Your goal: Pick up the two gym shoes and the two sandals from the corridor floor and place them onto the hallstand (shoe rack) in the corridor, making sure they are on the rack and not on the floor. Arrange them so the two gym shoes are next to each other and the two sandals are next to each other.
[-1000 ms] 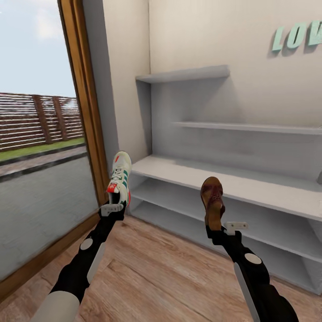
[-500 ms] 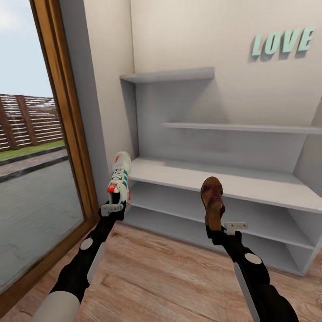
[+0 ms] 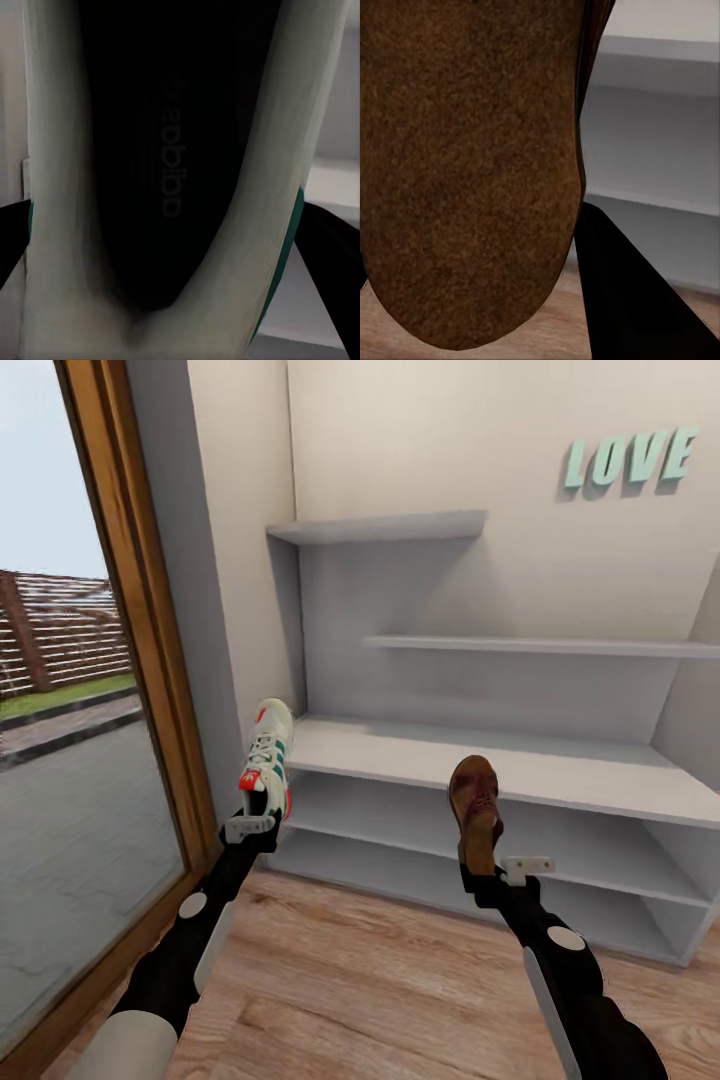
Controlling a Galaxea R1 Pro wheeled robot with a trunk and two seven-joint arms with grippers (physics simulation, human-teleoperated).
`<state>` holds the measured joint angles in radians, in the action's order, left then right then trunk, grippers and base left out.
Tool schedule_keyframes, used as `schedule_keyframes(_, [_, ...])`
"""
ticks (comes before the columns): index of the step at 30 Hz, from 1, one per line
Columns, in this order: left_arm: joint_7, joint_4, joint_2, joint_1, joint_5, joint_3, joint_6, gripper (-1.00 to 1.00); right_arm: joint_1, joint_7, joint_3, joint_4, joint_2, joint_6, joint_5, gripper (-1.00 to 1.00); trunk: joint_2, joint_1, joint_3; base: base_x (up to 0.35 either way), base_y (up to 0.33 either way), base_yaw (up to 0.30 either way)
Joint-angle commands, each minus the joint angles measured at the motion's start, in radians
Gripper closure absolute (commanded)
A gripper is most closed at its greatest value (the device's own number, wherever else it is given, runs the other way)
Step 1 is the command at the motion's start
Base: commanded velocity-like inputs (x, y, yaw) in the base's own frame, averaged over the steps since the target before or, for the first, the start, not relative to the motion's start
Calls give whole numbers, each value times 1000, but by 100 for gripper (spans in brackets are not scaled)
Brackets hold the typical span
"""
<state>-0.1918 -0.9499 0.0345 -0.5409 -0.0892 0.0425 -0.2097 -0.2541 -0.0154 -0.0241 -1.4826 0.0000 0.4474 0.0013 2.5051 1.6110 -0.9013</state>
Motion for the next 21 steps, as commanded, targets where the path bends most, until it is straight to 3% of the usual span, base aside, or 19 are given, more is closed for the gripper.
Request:
schedule_keyframes(1, [-8, 1, 0, -1, -8, 4, -1, 100, -1, 0, 0, -2, 0, 7, -3, 100, 0, 0, -1, 6, 307, -1])
schedule_keyframes(6, [-8, 1, -5, 0, -8, 5, 0, 100, -1, 0, -2, 0, 0, 7, -8, 100, 0, 0, -1, 1, 219, 0])
schedule_keyframes(14, [-9, 2, -7, -1, -9, 5, 5, 100, -1, 2, -2, -2, 0, 7, -9, 100, 0, 0, -1, 0, 28, 0])
schedule_keyframes(16, [-9, 1, -7, -1, -8, 5, 17, 100, -1, 2, -2, -2, 0, 7, -9, 100, 0, 0, -1, 0, 2, 0])
schedule_keyframes(21, [-10, -36, -7, -1, -9, 5, 121, 100, -1, 2, -3, -1, 0, 7, -11, 100, 0, 0, -1, 0, 80, -5])
